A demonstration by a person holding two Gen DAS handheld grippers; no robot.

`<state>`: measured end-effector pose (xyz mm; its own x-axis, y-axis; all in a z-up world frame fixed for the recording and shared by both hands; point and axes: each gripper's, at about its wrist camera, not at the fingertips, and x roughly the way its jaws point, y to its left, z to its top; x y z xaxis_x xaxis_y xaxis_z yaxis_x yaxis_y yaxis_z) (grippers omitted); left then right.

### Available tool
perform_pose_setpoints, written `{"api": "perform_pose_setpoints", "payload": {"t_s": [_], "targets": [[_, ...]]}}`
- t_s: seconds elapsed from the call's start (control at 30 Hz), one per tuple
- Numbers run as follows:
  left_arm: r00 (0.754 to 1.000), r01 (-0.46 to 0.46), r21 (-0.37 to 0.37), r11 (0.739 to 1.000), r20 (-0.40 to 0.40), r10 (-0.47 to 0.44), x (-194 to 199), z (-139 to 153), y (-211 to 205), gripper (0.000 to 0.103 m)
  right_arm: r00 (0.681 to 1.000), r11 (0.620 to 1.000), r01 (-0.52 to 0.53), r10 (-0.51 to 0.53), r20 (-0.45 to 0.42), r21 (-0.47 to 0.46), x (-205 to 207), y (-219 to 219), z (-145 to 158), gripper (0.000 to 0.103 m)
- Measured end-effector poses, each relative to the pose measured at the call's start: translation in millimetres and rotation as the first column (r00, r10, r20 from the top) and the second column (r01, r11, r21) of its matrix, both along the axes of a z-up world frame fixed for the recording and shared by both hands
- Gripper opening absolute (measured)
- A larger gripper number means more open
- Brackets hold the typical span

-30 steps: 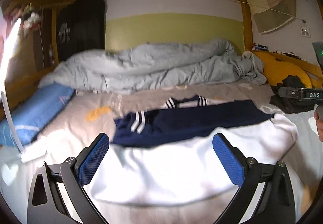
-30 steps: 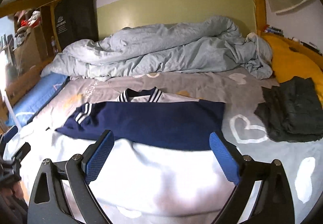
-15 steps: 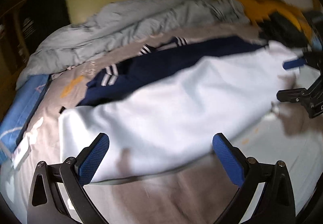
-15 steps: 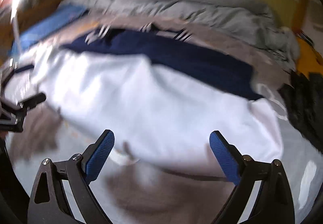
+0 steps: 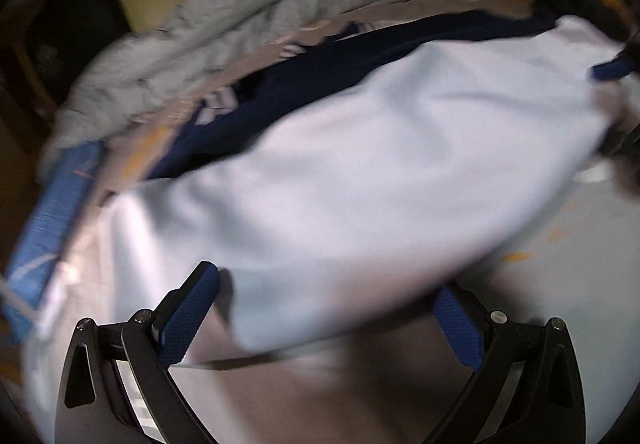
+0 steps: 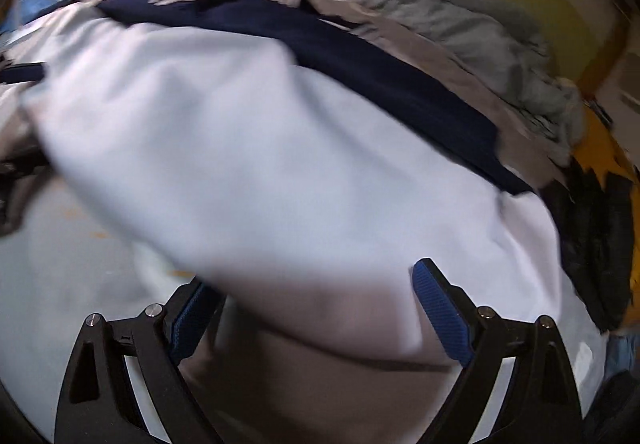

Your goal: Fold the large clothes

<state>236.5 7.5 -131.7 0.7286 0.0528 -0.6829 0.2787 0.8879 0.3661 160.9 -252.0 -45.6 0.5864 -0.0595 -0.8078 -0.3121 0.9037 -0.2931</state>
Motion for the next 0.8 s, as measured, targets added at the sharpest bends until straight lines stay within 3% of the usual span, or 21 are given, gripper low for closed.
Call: {"api": "perform_pose_setpoints", "payload": {"t_s": [0.1,0.17,0.23,0.27,0.3,0.4,0.47,0.57,0.7,0.8], "targets": [[0.995,-0.096,-0.019,0.995,-0.004,0.095,11.7,0.0,27.1,0.103,1.0,1.0,0.004,-0.004,-0.002,0.023,5.3,-12.8,4.8,0.076],[0.99,-0.138,-0.109,0.984,-0.041,0.134,21.5,0.4,50.5,0.097,1.0,1.0,-0.001,0.001,0.025,-0.024,3.3,-13.7,5.9,0.069],[0.992,-0.128,-0.182,0.975,-0.034,0.124,24.2,2.4,62.2,0.078,0.999,0.999,0.015,-0.013,0.047,-0.044,4.9,-17.9,5.7,0.061],[0.993,-0.118,-0.189,0.975,-0.012,0.118,21.6,4.2,63.4,0.06,0.998,0.999,0.026,-0.024,0.05,-0.034,5.3,-20.9,6.5,0.054],[0.993,-0.114,-0.182,0.977,0.016,0.118,18.5,6.1,63.0,0.042,0.997,0.999,0.042,-0.041,0.058,-0.016,5.4,-25.1,9.1,0.037],[0.991,-0.095,-0.263,0.96,0.07,0.117,2.9,20.2,64.0,0.033,0.993,0.996,0.073,-0.078,0.084,0.059,1.2,-30.7,19.5,0.012],[0.988,-0.081,-0.312,0.947,0.097,0.117,-13.3,36.7,63.9,0.031,0.986,0.995,0.085,-0.09,0.14,0.046,-11.8,-28.0,33.2,0.008],[0.99,-0.046,-0.32,0.946,0.113,0.086,-50.0,55.6,64.9,0.031,0.981,0.988,0.094,-0.113,0.16,0.123,-42.3,-41.5,55.9,0.007],[0.998,-0.021,-0.324,0.946,0.047,0.038,-102.8,59.5,63.5,0.031,0.989,0.987,0.034,-0.055,0.137,0.155,-96.4,-52.6,74.8,0.008],[0.998,-0.042,-0.329,0.943,-0.053,0.026,-128.1,48.3,66.1,0.032,0.997,0.989,-0.001,-0.01,0.08,0.147,-125.1,-48.8,75.5,0.008]]}}
